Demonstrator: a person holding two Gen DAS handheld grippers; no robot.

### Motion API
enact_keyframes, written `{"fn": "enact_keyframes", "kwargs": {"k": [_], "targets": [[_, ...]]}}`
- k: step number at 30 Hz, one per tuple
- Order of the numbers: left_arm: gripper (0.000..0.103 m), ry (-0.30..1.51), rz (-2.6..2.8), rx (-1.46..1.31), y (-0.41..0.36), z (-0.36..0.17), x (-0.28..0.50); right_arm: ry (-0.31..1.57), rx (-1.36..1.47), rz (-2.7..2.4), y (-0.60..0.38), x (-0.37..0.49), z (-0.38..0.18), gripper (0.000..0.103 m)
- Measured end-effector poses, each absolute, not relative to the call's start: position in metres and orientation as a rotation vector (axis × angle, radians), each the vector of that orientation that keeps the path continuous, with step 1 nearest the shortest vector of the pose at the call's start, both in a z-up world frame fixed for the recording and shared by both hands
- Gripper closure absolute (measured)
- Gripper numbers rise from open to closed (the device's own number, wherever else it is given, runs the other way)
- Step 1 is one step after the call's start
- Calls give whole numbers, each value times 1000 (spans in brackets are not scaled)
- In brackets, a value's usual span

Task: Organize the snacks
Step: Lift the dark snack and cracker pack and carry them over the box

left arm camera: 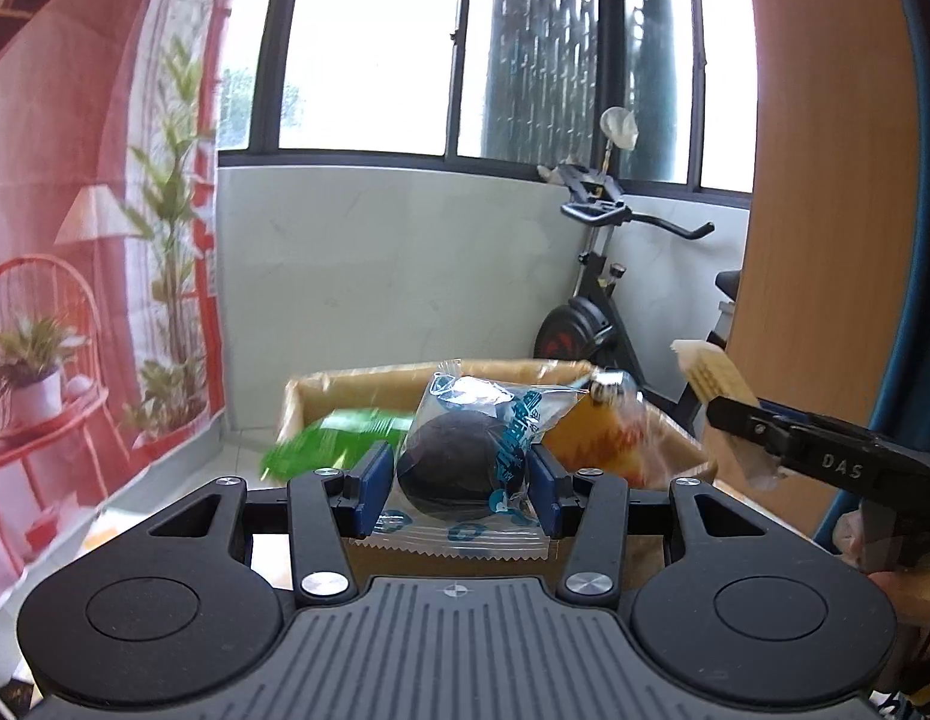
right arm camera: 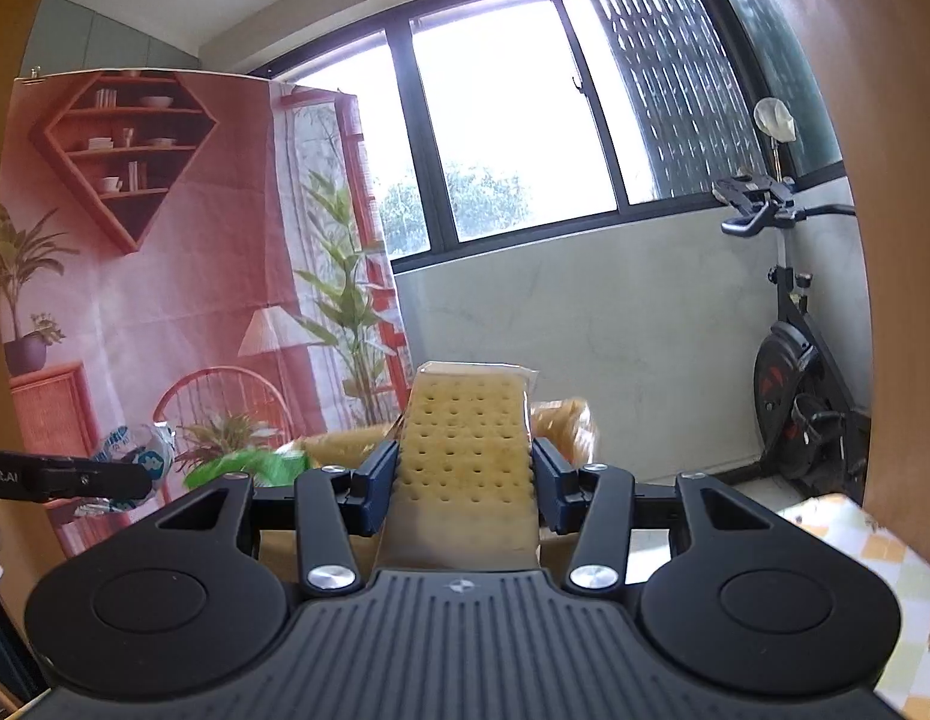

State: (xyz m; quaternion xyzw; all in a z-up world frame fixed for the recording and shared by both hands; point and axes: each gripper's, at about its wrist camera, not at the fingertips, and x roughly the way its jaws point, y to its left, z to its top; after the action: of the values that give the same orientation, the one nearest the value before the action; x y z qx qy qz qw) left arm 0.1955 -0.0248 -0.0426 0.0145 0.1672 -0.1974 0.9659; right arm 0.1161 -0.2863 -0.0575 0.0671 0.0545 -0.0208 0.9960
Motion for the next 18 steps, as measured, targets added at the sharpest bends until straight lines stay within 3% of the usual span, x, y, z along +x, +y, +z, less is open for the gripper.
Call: {"fn": "enact_keyframes", "kwargs": {"k": [18], "targets": [[52, 432, -374, 67, -67, -52, 287, 191, 272, -30, -342, 215, -72, 53]]}}
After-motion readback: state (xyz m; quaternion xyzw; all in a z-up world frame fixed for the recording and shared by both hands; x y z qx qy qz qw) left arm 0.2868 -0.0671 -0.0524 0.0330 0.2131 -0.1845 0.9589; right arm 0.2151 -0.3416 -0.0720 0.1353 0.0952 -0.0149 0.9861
